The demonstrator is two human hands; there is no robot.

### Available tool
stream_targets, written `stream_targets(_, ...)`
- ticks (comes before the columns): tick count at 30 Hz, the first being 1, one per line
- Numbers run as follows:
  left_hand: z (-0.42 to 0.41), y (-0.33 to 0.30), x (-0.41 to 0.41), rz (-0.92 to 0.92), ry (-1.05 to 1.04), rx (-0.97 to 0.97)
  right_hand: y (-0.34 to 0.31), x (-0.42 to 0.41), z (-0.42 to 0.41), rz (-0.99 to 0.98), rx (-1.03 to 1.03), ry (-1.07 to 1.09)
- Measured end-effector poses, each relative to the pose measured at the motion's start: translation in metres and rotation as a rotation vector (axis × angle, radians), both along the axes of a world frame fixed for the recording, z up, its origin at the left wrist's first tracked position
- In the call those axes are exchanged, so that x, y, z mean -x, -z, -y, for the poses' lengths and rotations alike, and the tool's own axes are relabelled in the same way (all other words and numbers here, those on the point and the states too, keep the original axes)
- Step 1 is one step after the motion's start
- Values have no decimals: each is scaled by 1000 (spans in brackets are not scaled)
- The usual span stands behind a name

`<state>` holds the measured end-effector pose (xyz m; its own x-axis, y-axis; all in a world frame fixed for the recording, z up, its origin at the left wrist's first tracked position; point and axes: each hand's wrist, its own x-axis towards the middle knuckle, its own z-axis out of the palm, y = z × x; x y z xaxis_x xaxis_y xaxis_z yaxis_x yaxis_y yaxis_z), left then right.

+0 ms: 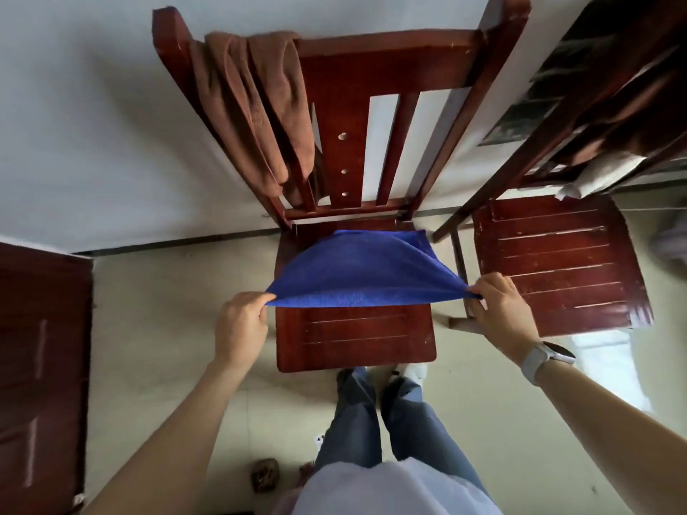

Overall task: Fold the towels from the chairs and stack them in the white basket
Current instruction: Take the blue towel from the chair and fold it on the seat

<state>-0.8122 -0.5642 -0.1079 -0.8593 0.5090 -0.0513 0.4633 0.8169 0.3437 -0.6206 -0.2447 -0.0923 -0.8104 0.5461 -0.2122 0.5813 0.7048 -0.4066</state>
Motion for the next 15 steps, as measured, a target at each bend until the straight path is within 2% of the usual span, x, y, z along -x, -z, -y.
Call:
stream_targets(8, 32, 105, -58, 291, 164, 341, 119, -63, 47, 464, 189, -37)
stream_targets(12, 42, 155, -78, 595, 132, 600, 153, -85, 59, 691, 280, -144)
stream_targets(15, 35, 175, -74, 607, 72, 607, 174, -83, 55, 855, 370, -244)
